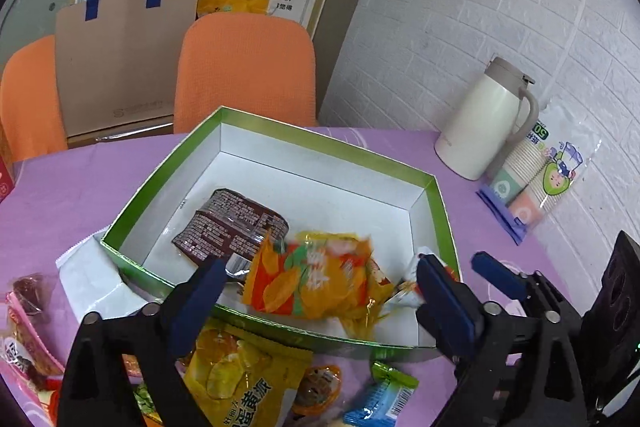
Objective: Organize snacks
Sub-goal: 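Grasp the orange-green chip bag with the left tool while the right tool carries the candy bag to the box, then open both tools over the box and pull back, then grasp the green candy with the left tool while the right tool grasps the wrapped cake bar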
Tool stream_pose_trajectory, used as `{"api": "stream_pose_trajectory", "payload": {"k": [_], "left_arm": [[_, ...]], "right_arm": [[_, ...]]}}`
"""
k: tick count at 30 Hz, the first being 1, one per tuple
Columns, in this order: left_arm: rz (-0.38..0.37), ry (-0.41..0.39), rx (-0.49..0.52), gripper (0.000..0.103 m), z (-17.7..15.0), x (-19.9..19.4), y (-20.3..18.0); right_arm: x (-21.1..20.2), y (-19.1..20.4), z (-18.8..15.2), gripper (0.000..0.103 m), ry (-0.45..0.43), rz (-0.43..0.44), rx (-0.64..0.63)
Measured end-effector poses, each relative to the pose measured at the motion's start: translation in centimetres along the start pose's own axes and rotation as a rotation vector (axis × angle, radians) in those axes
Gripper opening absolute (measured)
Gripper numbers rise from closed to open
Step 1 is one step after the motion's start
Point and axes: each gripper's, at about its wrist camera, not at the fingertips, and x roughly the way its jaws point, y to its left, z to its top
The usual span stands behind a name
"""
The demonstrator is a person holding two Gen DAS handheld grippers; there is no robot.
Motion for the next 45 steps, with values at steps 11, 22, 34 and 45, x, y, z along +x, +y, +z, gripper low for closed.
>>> {"api": "stream_pose_trajectory", "payload": {"k": [11,22,34,45], "left_arm": [[0.061,-0.033,0.0,0.1,-0.8,-2.6,0.2],[0.175,-0.064,0.042,0.1,-4.6,-11.2,-0.2],[0.2,-0.03,-0.055,0.1,-14.1,-14.9,3.7],[0.172,0.007,-0.113,0.099,-17.4,-15.5,5.7]], "right_arm": [[-3.1,0.8,0.0,0.099,0.006,0.024,0.041],[-8.6,3.5,-1.6,0.102,-0.019,0.106,0.062],[-5.1,6.9,-8.1,0.101,0.246,0.218,0.124],[-1.5,10.6,-8.1,0.058,0.313,0.147,0.032]]}}
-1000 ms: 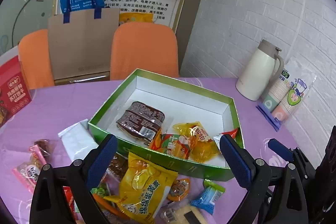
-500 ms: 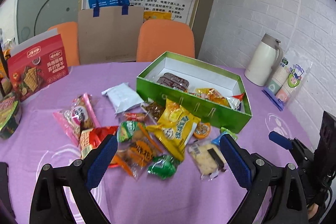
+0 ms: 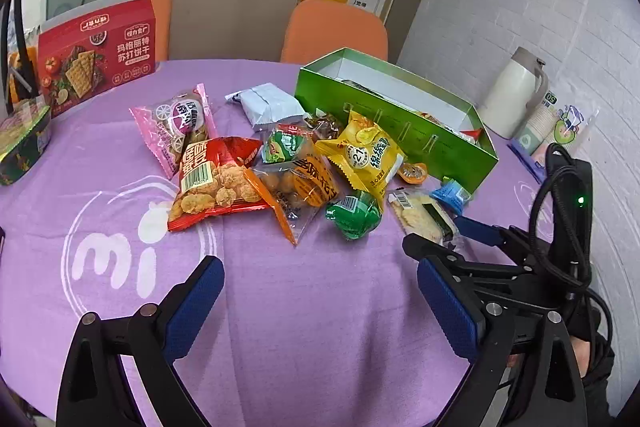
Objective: Organize snacks
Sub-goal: 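Grasp the green candy with the left tool while the right tool grasps the wrapped cake bar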
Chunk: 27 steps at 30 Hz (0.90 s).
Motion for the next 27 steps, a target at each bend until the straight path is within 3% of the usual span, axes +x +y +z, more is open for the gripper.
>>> {"api": "stream_pose_trajectory", "payload": {"k": [4,7,15,17,19,21,27], "left_arm": [[-0.049,0.004,-0.003,0.091,0.4,0.3,-0.5],[-0.075,0.019,0.011,0.09,0.9,1.5,-1.5],[-0.028,0.06,0.005,0.09,3.4,7.0,-2.5],[-0.005,0.07,0.027,0.076,3.4,7.8,-2.6],[0.019,0.079,0.064,0.041,3.2,8.0,-2.7],[-0.023,0.091,0.036,0.041,2.8,7.8,-2.0],[-0.054,0.087,-0.01,0.043,0.4,5.5,-0.9]], "right_arm": [[-1.5,-0.8,-1.0,0.057,0.009,0.017,-0.003],[-2.9,-1.6,-2.5,0.057,0.013,0.073,0.023],[-4.8,-2.8,-4.3,0.059,0.005,0.086,0.049],[-4.8,-2.7,-4.2,0.059,0.004,0.087,0.05],[-4.7,-2.6,-4.2,0.059,0.001,0.085,0.047],[-4.6,-2.5,-4.2,0.059,0.001,0.093,0.049],[-4.4,-2.3,-4.3,0.063,-0.001,0.086,0.044]]}}
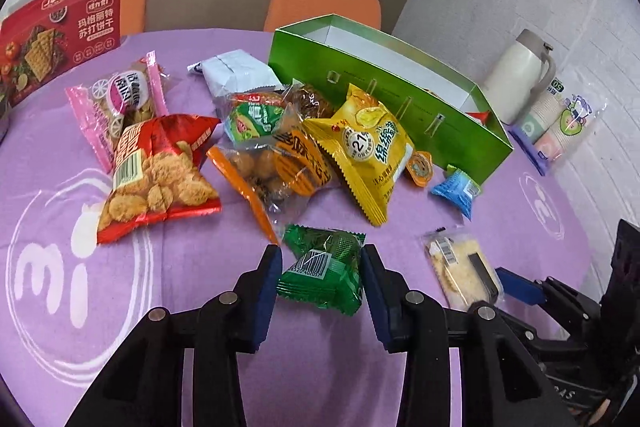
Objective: Organize snacks
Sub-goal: 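Grasp the green candy with the left tool while the right tool grasps the wrapped cake bar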
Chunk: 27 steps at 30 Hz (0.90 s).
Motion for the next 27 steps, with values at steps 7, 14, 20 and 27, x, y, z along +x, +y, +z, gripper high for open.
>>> {"api": "stream_pose_trajectory", "payload": {"k": [7,14,20,27], "left_arm": [[0.003,0.024,0.062,0.063,-0.5,0.0,-1.1],[-0.018,0.063,0.098,0.063,-1.4,0.4,-1.4],[-0.026,0.062,0.133,0.056,-1.5,0.2,-2.0],[-0.025,0.05,0.142,0.036,-1.7,0.6,-2.0]], "right_arm": [[0.3,0.8,0.0,0.066,-0.001,-0.028,-0.019],[0.5,1.0,0.0,0.066,-0.005,-0.055,-0.033],[0.5,1.0,0.0,0.066,-0.008,-0.058,-0.032],[0.6,1.7,-0.1,0.056,-0.027,-0.099,-0.071]]}}
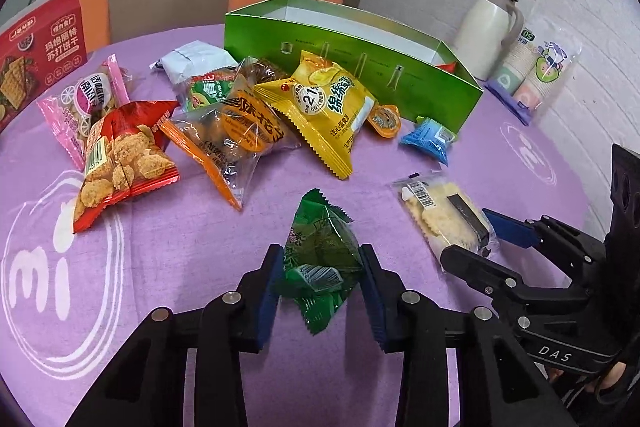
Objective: Organize snacks
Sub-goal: 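Grasp the green candy with the left tool while the right tool grasps the wrapped cake bar, then carry both items into the green box and open both tools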
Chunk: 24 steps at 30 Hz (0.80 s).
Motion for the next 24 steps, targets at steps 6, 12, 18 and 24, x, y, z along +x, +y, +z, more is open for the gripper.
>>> {"api": "stream_pose_trajectory", "payload": {"k": [6,12,18,24], "left_arm": [[-0.036,-0.033,-0.069,0.032,0.3,-1.3,1.0],[-0.065,-0.109,-0.031,0.032,2.1,-4.2,-0.1],[-0.087,-0.16,0.01,0.032,5.0,-5.7,-1.5],[-0.106,-0.204,0.059,0.032,8.5,-6.4,-3.2]], "right_arm": [[-1.2,-0.8,0.8,0.04,-0.027,0.041,0.035],[-2.5,-0.8,1.6,0.04,-0.067,0.064,0.039],[-5.2,-1.2,4.2,0.04,-0.171,0.07,0.036],[-6.1,-3.1,7.4,0.04,-0.252,0.022,0.047]]}}
